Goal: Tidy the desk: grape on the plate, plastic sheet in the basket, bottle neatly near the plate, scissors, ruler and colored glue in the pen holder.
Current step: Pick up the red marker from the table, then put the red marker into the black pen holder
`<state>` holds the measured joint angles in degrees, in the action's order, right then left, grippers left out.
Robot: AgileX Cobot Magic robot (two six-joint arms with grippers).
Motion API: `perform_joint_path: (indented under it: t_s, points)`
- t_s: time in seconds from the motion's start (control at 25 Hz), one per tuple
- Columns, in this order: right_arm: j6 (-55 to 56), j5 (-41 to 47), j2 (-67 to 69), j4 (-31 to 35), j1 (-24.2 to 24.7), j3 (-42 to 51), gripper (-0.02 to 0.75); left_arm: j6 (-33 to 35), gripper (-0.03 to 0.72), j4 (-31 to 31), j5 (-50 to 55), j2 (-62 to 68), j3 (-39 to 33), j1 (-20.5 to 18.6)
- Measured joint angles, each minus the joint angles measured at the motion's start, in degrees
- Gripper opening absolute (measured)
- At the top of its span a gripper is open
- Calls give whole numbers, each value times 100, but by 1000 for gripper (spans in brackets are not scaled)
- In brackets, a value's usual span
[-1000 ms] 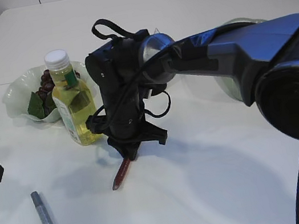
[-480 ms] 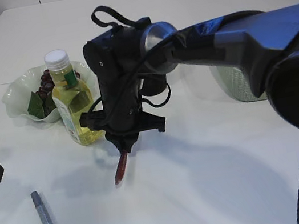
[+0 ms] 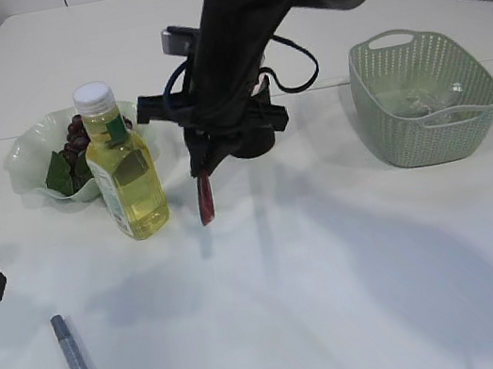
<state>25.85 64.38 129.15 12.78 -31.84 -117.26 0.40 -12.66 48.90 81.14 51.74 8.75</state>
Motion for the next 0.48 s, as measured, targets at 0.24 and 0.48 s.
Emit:
perform_joint_path:
  t_s: [0.24, 0.48]
  points:
    - [-1814, 8, -261, 1311, 734, 0, 88, 0, 309, 0, 24, 0, 0, 0]
    - [-3399, 8, -338, 1919, 1142, 0, 87, 0, 309, 0, 82, 0, 0, 0]
